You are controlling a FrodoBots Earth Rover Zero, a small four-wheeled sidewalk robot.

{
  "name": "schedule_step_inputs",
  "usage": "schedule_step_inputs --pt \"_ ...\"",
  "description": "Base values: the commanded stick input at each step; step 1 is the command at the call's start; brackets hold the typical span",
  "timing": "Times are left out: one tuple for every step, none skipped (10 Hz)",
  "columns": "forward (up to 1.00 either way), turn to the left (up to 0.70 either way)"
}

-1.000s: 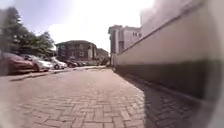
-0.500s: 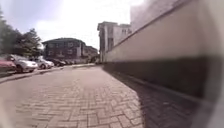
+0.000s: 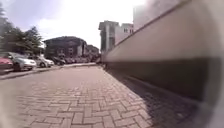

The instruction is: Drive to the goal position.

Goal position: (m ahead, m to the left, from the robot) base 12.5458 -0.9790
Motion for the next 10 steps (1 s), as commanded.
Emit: schedule_step_inputs --pt "0.70 0.00" --pt "0.70 0.00" --pt "0.70 0.00" --pt "0.70 0.00" --pt "0.70 0.00" --pt "0.70 0.00" --pt "0.70 0.00" --pt "0.70 0.00" --pt "0.70 0.00" --pt "0.70 0.00"
